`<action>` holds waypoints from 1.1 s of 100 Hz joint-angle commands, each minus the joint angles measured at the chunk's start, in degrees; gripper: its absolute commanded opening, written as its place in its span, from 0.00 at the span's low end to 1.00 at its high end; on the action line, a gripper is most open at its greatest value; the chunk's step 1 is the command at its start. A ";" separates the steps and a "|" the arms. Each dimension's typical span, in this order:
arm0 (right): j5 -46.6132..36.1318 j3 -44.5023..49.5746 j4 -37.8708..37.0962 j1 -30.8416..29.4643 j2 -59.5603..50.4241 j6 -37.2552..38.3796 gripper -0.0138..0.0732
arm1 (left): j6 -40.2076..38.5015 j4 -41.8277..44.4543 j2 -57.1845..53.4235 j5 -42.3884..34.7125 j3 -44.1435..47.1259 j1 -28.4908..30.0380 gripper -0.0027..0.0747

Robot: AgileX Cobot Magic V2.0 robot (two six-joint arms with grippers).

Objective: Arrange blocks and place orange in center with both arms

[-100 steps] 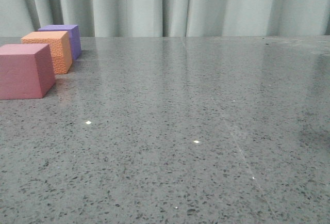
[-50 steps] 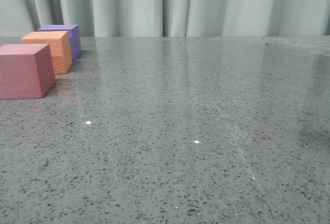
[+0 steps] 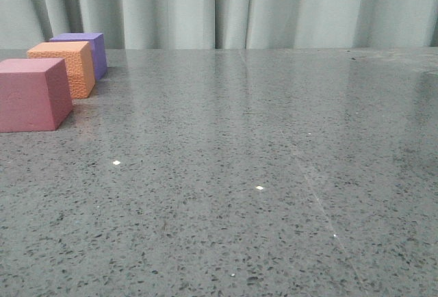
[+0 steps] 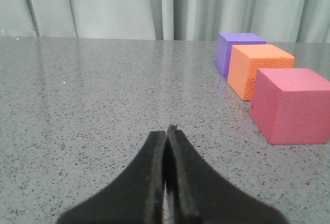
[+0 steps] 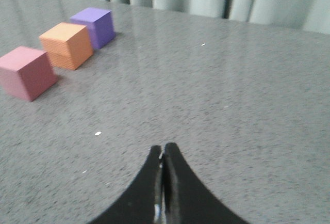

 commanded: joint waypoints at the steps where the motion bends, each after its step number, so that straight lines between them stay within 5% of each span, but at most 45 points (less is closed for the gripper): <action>1: -5.30 -1.41 -1.31 -2.73 -1.12 -1.13 0.02 | -0.02 -0.46 -1.84 -4.70 1.23 0.07 0.01; 43: -21.07 12.09 -0.90 -18.34 -13.39 -2.82 0.02 | -0.02 -0.46 -1.84 -4.70 1.23 0.07 0.01; 110: -16.57 28.08 8.54 -25.71 -31.22 -8.03 0.02 | -0.02 -0.46 -1.84 -4.49 1.23 0.07 0.01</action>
